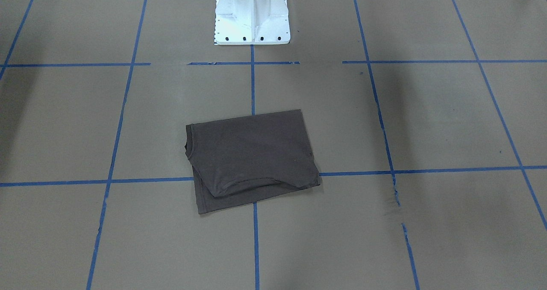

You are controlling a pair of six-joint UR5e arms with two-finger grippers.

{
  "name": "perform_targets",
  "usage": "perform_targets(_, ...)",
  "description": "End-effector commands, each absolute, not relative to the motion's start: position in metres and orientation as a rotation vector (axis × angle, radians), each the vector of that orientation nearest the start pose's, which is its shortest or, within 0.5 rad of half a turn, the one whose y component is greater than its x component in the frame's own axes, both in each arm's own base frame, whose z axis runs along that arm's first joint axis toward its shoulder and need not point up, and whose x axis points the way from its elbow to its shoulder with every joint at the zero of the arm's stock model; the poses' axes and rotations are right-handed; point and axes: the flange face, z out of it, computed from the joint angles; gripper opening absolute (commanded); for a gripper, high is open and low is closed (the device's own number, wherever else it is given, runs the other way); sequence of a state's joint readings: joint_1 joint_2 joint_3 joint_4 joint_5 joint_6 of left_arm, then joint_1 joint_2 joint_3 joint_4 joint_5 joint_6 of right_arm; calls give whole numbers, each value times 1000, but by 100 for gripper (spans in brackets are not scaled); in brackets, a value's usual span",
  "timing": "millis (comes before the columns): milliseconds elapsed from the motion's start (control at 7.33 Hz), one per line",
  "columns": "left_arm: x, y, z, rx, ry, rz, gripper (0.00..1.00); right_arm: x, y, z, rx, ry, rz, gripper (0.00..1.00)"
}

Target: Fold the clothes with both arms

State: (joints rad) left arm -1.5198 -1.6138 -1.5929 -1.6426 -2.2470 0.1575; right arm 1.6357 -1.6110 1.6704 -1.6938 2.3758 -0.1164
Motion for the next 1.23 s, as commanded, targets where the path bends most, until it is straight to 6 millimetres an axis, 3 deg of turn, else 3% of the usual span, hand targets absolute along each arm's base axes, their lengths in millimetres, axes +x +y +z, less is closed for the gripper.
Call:
perform_targets(0,-45,-517,630,139,674,240,100,87,-463,649,-31,-833,20,100)
perform_targets(136,-44,-517,627,144,675,242,100,86,-460,656,-44,-829,23,100)
perform_targets(1091,-41,-506,636,122,737,224,100,87,-465,647,-20,-825,10,100)
